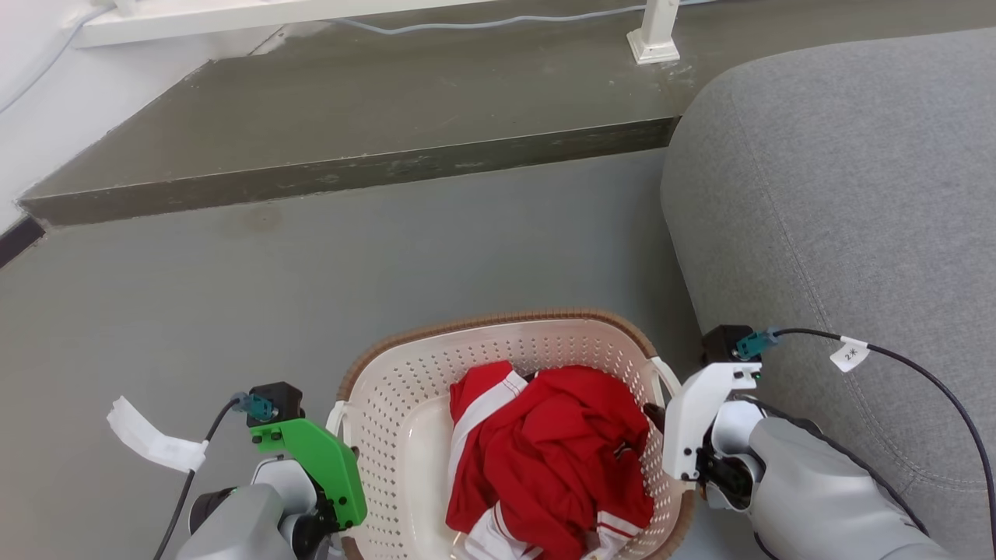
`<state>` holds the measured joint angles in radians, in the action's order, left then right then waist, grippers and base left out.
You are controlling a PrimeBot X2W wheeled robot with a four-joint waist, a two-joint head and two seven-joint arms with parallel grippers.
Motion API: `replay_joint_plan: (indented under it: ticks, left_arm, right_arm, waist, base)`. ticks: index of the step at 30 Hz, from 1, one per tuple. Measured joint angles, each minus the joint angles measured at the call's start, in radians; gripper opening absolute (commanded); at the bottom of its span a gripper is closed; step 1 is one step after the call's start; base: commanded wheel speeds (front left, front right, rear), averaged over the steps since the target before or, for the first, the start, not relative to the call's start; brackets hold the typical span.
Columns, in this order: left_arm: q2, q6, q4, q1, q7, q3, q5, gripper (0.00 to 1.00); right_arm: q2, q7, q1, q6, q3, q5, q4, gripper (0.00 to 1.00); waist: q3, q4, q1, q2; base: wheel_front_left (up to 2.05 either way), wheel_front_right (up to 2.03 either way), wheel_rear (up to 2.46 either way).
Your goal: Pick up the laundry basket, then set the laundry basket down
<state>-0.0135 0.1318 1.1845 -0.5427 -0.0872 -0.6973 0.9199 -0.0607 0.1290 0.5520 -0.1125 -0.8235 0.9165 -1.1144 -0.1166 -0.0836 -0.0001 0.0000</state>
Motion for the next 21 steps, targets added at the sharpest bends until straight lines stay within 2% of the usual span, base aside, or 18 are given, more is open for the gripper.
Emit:
replay_joint_plan:
  ticks: [21]
  left_arm:
    - [0.000, 0.000, 0.005, -0.031, 0.019, -0.002, 0.010, 0.00]
  right_arm:
    - [0.000, -0.014, 0.055, 0.000, -0.020, 0.011, -0.008, 0.00]
  waist:
    - [-0.057, -0.007, 0.0001, 0.0000]
  base:
    - [0.00, 0.00, 0.00]
